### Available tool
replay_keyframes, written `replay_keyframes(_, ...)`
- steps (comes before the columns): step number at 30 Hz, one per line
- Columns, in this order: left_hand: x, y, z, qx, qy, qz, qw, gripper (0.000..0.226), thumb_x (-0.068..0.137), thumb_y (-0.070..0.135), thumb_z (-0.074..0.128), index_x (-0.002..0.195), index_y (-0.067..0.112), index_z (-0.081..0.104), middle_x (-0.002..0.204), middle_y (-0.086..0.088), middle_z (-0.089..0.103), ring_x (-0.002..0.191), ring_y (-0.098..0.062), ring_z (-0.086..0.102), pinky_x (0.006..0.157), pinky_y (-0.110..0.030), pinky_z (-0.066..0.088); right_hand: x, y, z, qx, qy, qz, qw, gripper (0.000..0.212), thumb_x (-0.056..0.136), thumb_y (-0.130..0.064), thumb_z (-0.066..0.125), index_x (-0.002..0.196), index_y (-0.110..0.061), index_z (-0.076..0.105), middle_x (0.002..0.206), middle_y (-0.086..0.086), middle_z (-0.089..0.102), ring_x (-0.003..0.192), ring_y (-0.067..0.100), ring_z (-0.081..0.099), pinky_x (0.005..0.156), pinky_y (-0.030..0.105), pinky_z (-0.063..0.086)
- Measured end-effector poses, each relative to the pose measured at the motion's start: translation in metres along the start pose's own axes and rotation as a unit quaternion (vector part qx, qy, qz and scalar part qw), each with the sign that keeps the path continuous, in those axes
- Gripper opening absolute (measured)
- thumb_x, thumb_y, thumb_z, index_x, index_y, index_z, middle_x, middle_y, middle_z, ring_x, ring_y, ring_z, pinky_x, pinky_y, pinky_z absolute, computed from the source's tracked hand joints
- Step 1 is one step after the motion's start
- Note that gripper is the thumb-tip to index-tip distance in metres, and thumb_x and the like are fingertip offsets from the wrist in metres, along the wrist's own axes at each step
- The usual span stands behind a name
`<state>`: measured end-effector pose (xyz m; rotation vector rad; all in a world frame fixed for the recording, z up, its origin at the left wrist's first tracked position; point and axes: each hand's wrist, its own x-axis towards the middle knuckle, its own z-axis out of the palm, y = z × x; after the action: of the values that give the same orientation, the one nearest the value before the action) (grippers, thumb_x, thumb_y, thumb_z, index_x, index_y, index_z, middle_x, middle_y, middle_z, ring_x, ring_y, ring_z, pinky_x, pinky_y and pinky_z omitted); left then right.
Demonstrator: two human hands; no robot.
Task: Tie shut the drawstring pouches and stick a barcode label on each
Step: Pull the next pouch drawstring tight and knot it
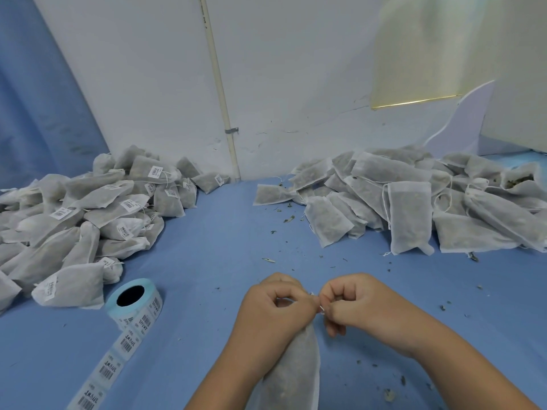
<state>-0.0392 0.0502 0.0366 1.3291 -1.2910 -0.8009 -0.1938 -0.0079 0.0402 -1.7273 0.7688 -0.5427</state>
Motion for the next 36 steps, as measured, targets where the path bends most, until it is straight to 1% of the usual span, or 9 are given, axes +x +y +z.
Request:
replay_keyframes(3, -0.001, -0.001, 0.001, 0.004, 0.008, 0.002, 1.000, 0.013, 0.062, 0.023, 0.070, 0.056, 0.013, 0.072, 0.072, 0.008, 0.063, 0.072, -0.004, 0.060, 0.067, -0.014, 0.043, -0.001, -0.001, -0.001, 0.008, -0.002, 0.002, 1.000, 0.019, 0.067, -0.013, 0.052, 0.058, -0.024, 0.064, 0.058, 0.003, 0.065, 0.058, 0.011, 0.056, 0.061, 0.022, 0.047)
replay_keyframes(7, 0.000, -0.001, -0.002, 0.014, 0.000, -0.010, 1.000, 0.017, 0.075, 0.022, 0.073, 0.058, 0.021, 0.073, 0.074, 0.009, 0.069, 0.074, -0.002, 0.063, 0.067, -0.011, 0.044, -0.001, -0.002, 0.000, 0.037, 0.018, -0.008, 0.999, 0.014, 0.069, -0.015, 0.055, 0.061, -0.023, 0.063, 0.060, 0.004, 0.065, 0.058, 0.009, 0.059, 0.059, 0.021, 0.046)
replay_keyframes(10, -0.001, 0.000, -0.004, 0.015, 0.012, -0.025, 1.000, 0.018, 0.076, 0.034, 0.072, 0.064, 0.021, 0.074, 0.075, 0.011, 0.071, 0.072, 0.001, 0.063, 0.066, -0.009, 0.043, -0.001, -0.002, 0.001, 0.073, 0.058, -0.034, 0.995, 0.003, 0.077, -0.018, 0.067, 0.076, -0.017, 0.064, 0.070, 0.002, 0.066, 0.064, 0.013, 0.065, 0.061, 0.022, 0.048)
replay_keyframes(13, -0.001, 0.000, -0.003, 0.022, 0.012, -0.034, 0.999, 0.021, 0.082, 0.025, 0.069, 0.061, 0.022, 0.072, 0.066, 0.014, 0.066, 0.060, 0.004, 0.055, 0.058, -0.007, 0.038, -0.001, -0.002, 0.002, 0.076, 0.065, -0.045, 0.994, 0.009, 0.083, -0.009, 0.069, 0.089, -0.015, 0.067, 0.082, -0.001, 0.070, 0.067, 0.013, 0.068, 0.059, 0.018, 0.048)
replay_keyframes(16, 0.000, -0.002, -0.003, 0.042, 0.014, -0.028, 0.999, 0.023, 0.084, 0.023, 0.068, 0.061, 0.022, 0.072, 0.072, 0.006, 0.068, 0.064, 0.002, 0.057, 0.061, -0.007, 0.039, 0.001, -0.002, 0.005, 0.074, 0.083, -0.050, 0.993, 0.010, 0.081, -0.004, 0.071, 0.086, -0.013, 0.072, 0.081, 0.002, 0.073, 0.070, 0.016, 0.069, 0.061, 0.021, 0.050)
replay_keyframes(20, 0.002, -0.008, -0.003, 0.062, 0.030, -0.013, 0.998, 0.022, 0.084, 0.020, 0.068, 0.063, 0.022, 0.073, 0.078, 0.005, 0.067, 0.074, -0.004, 0.060, 0.067, -0.010, 0.042, 0.006, 0.003, 0.009, 0.084, 0.147, -0.053, 0.984, 0.011, 0.075, 0.002, 0.075, 0.076, -0.008, 0.072, 0.068, 0.008, 0.072, 0.060, 0.013, 0.065, 0.057, 0.019, 0.049)
replay_keyframes(25, 0.004, -0.017, -0.003, 0.159, 0.031, 0.032, 0.986, 0.020, 0.085, 0.023, 0.068, 0.066, 0.029, 0.067, 0.078, 0.009, 0.060, 0.067, 0.000, 0.052, 0.064, -0.012, 0.038, 0.009, 0.008, 0.013, -0.003, 0.194, -0.054, 0.980, 0.018, 0.074, -0.003, 0.076, 0.070, -0.020, 0.073, 0.064, 0.002, 0.070, 0.056, 0.008, 0.060, 0.059, 0.019, 0.048)
replay_keyframes(30, 0.005, -0.024, -0.004, 0.229, 0.015, 0.076, 0.970, 0.025, 0.088, 0.024, 0.065, 0.064, 0.028, 0.062, 0.074, 0.009, 0.056, 0.078, 0.000, 0.053, 0.066, -0.009, 0.036, 0.008, 0.010, 0.018, -0.119, 0.216, -0.073, 0.966, 0.026, 0.076, -0.004, 0.072, 0.071, -0.029, 0.073, 0.063, -0.009, 0.066, 0.056, 0.001, 0.057, 0.057, 0.009, 0.042)
replay_keyframes(36, 0.004, -0.026, -0.005, 0.288, 0.001, 0.109, 0.952, 0.024, 0.093, 0.030, 0.059, 0.070, 0.029, 0.056, 0.079, 0.011, 0.051, 0.082, -0.004, 0.051, 0.069, -0.019, 0.040, 0.007, 0.007, 0.021, -0.207, 0.213, -0.086, 0.951, 0.020, 0.077, -0.006, 0.068, 0.070, -0.025, 0.073, 0.059, -0.012, 0.056, 0.061, -0.002, 0.054, 0.059, 0.010, 0.040)
